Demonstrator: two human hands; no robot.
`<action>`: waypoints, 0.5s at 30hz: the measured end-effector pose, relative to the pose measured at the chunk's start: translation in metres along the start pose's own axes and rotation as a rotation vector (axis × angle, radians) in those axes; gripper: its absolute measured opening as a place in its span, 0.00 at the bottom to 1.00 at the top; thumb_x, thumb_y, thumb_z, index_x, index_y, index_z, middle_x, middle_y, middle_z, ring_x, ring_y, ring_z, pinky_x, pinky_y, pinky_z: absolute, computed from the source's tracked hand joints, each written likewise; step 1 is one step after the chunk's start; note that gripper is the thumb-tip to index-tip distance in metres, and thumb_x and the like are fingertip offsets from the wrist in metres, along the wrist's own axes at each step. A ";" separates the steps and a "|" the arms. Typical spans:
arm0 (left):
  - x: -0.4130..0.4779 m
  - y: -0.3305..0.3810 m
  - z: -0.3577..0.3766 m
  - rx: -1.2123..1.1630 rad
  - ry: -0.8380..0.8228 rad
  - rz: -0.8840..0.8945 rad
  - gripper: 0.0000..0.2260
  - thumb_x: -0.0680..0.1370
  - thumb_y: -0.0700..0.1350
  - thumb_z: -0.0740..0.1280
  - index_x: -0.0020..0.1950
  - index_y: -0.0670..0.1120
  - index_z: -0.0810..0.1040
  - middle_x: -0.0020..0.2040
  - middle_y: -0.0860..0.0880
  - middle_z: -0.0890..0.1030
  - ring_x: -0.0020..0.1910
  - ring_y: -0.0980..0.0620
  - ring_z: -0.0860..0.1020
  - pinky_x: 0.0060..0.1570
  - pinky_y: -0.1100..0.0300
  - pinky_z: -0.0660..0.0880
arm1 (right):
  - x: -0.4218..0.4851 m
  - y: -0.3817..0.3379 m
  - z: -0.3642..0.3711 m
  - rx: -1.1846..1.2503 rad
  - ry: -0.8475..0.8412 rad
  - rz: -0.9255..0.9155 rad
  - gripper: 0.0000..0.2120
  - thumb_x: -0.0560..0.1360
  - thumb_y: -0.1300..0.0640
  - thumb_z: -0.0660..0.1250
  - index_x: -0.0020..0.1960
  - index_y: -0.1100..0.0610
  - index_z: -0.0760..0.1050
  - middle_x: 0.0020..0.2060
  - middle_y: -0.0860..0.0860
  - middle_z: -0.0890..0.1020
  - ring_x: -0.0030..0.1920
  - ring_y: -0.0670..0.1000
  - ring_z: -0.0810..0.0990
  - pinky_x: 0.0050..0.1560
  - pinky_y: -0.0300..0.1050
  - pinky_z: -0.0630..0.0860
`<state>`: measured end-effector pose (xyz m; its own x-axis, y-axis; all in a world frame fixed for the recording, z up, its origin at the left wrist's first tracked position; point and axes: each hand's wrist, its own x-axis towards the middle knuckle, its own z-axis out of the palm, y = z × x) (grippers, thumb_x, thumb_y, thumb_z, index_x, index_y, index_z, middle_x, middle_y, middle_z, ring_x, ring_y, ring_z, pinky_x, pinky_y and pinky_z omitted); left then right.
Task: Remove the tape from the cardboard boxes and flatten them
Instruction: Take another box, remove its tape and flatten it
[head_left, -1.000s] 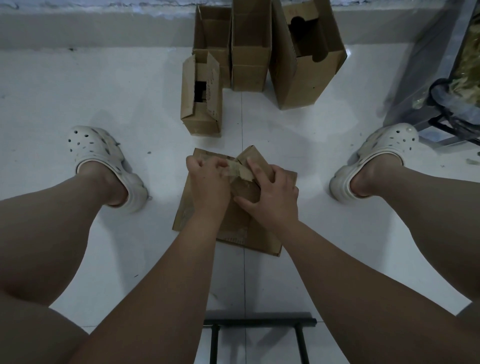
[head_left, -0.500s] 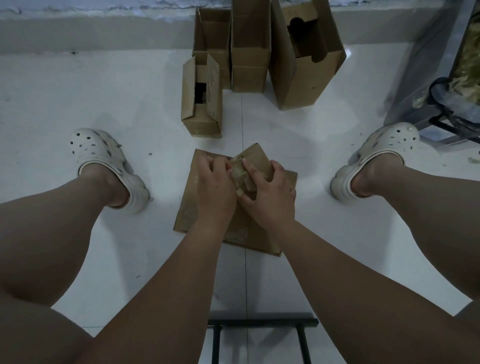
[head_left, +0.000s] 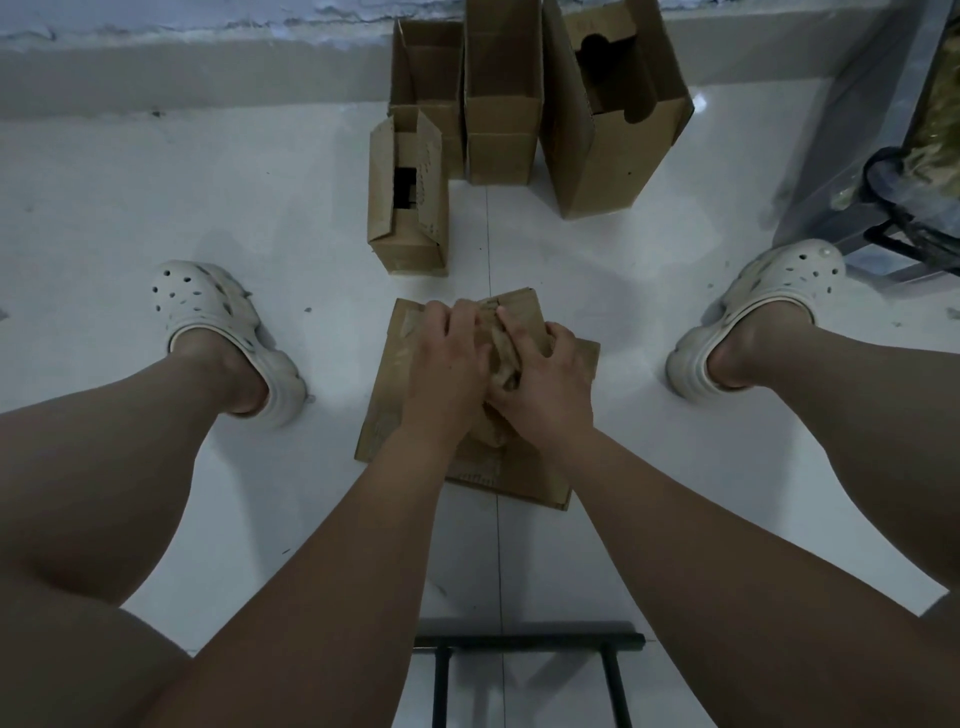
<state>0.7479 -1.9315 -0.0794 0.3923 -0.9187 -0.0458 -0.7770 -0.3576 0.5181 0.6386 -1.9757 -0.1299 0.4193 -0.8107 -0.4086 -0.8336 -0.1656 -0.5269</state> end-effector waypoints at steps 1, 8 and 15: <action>0.002 -0.002 -0.001 -0.070 0.023 -0.067 0.11 0.75 0.34 0.64 0.58 0.37 0.72 0.51 0.39 0.70 0.44 0.45 0.72 0.39 0.58 0.71 | -0.001 0.001 -0.001 0.021 -0.049 -0.018 0.43 0.66 0.31 0.66 0.73 0.28 0.44 0.74 0.55 0.53 0.71 0.62 0.61 0.66 0.60 0.66; 0.004 -0.009 0.001 -0.067 -0.022 -0.218 0.19 0.77 0.37 0.64 0.68 0.45 0.68 0.57 0.43 0.67 0.49 0.49 0.72 0.49 0.59 0.74 | -0.014 0.001 0.009 0.119 -0.163 0.005 0.54 0.63 0.34 0.75 0.65 0.19 0.32 0.70 0.57 0.59 0.62 0.60 0.73 0.53 0.51 0.71; -0.007 0.014 0.004 -0.217 -0.021 -0.339 0.08 0.79 0.39 0.61 0.55 0.39 0.77 0.48 0.46 0.73 0.48 0.48 0.70 0.46 0.74 0.68 | -0.005 -0.001 0.012 0.118 -0.150 -0.005 0.49 0.67 0.35 0.70 0.70 0.24 0.33 0.66 0.59 0.65 0.36 0.44 0.65 0.37 0.39 0.64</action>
<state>0.7326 -1.9310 -0.0755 0.5969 -0.7585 -0.2616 -0.4822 -0.5997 0.6387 0.6423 -1.9648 -0.1366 0.4793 -0.7158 -0.5079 -0.7874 -0.0951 -0.6090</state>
